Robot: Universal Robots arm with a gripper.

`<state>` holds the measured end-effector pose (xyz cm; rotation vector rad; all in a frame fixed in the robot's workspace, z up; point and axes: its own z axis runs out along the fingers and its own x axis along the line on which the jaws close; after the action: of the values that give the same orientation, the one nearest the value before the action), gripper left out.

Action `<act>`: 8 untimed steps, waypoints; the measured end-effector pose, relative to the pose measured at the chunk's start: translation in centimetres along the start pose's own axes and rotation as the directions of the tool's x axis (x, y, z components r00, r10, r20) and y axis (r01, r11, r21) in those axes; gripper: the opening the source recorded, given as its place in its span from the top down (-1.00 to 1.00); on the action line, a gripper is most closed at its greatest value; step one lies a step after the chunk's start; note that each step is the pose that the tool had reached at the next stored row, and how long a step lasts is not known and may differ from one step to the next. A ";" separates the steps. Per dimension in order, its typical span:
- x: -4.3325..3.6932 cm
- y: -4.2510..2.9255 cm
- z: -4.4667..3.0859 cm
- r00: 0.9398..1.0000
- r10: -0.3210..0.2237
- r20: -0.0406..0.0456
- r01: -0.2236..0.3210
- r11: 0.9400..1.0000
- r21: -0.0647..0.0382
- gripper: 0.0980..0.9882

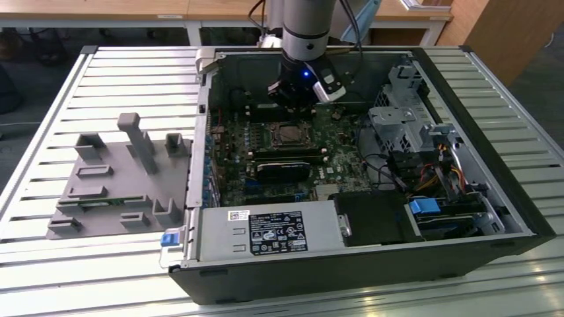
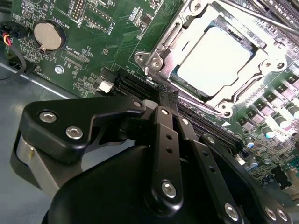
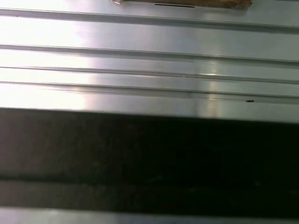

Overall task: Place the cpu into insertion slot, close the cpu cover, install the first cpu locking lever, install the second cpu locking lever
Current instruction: 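Install the first cpu locking lever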

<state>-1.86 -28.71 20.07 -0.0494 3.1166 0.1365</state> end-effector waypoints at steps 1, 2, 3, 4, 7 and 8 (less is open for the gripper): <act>-0.01 0.00 0.02 1.000 0.000 0.000 0.000 1.000 0.003 0.96; -0.02 -0.01 0.04 1.000 0.000 0.000 0.000 1.000 0.006 0.96; -0.03 -0.01 0.07 1.000 0.000 0.000 0.000 1.000 0.008 0.96; -0.03 0.00 0.09 1.000 0.000 0.000 0.000 1.000 0.010 0.96; -0.04 -0.01 0.13 1.000 0.000 -0.001 0.000 1.000 0.012 0.96; -0.04 -0.01 0.15 1.000 0.000 -0.001 0.000 1.000 0.013 0.96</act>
<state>-1.82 -28.71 19.92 -0.0498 3.1180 0.1163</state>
